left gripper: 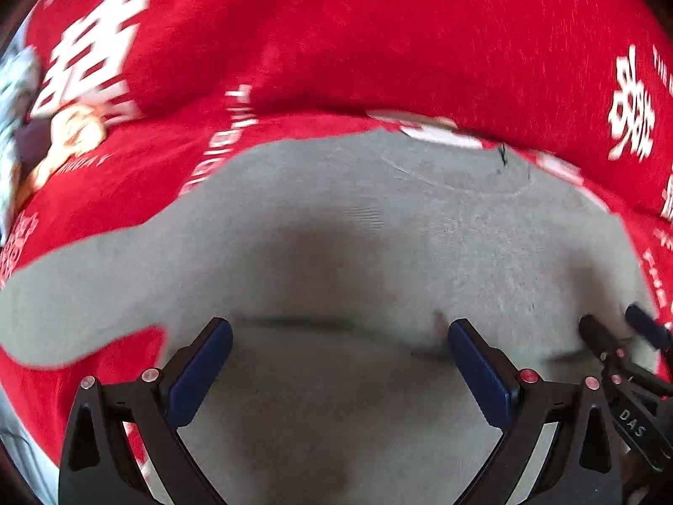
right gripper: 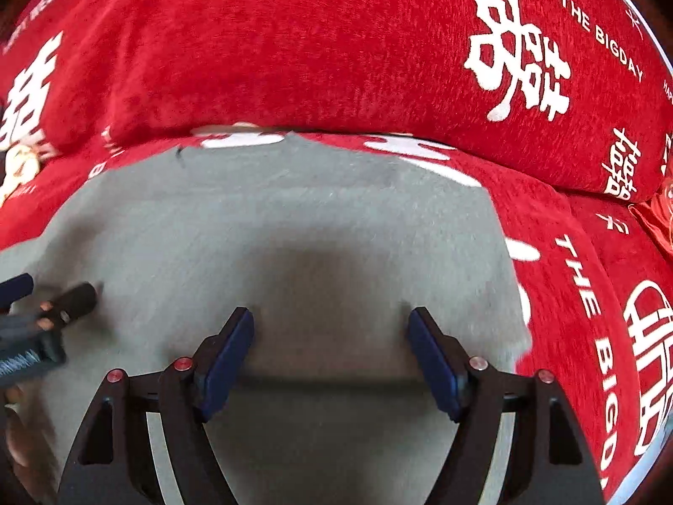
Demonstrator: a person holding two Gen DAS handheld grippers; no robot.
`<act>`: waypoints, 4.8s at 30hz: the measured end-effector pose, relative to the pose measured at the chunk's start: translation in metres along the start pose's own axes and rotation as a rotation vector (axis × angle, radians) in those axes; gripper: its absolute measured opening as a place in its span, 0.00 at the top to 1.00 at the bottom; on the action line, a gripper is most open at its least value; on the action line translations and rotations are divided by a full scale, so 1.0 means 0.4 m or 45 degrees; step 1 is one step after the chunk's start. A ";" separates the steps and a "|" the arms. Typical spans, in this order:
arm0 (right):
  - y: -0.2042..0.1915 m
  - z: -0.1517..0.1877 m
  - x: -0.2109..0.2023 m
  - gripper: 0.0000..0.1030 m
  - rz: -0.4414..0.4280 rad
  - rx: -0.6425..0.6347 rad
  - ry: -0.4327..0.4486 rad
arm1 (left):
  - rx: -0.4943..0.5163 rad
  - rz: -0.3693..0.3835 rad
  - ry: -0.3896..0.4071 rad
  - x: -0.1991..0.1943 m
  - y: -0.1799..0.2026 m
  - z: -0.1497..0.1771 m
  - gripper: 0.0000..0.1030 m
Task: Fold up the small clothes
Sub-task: 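Open the right tool to lay the sleeve on the sweater, then move the left tool to the other sleeve cuff on the bedspread, then close the left tool on the sleeve cuff and lift it, then carry the held sleeve across the sweater body toward the right tool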
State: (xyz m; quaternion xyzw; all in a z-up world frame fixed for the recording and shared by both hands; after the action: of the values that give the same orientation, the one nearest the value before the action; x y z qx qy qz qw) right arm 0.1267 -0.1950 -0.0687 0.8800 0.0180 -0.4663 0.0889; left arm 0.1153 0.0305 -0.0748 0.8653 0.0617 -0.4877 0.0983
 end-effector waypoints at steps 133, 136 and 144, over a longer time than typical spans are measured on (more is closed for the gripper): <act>-0.874 -0.209 -0.064 0.43 -0.454 -0.493 0.069 | -0.917 0.149 0.391 -0.204 -0.957 -0.203 0.88; -0.677 -0.181 -0.053 0.43 -0.344 -0.415 0.061 | -0.826 0.153 0.328 -0.196 -0.841 -0.237 0.88; -0.383 -0.077 -0.007 0.43 -0.214 -0.320 -0.066 | -0.537 0.129 0.191 -0.149 -0.451 -0.290 0.88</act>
State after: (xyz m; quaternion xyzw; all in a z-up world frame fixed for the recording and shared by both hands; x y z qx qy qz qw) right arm 0.1328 -0.0387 -0.0709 0.8449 0.1476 -0.4888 0.1594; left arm 0.1446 0.2321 0.0150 0.8614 0.1260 -0.3926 0.2966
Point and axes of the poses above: each gripper's, at about its wrist camera, not at the fingertips, and x roughly the way its jaws point, y to its right, z to its underside, the point moved 10 cm from there along x, roughly the way its jaws point, and after that the axes turned 9 degrees about -x, right-handed, at the moved point
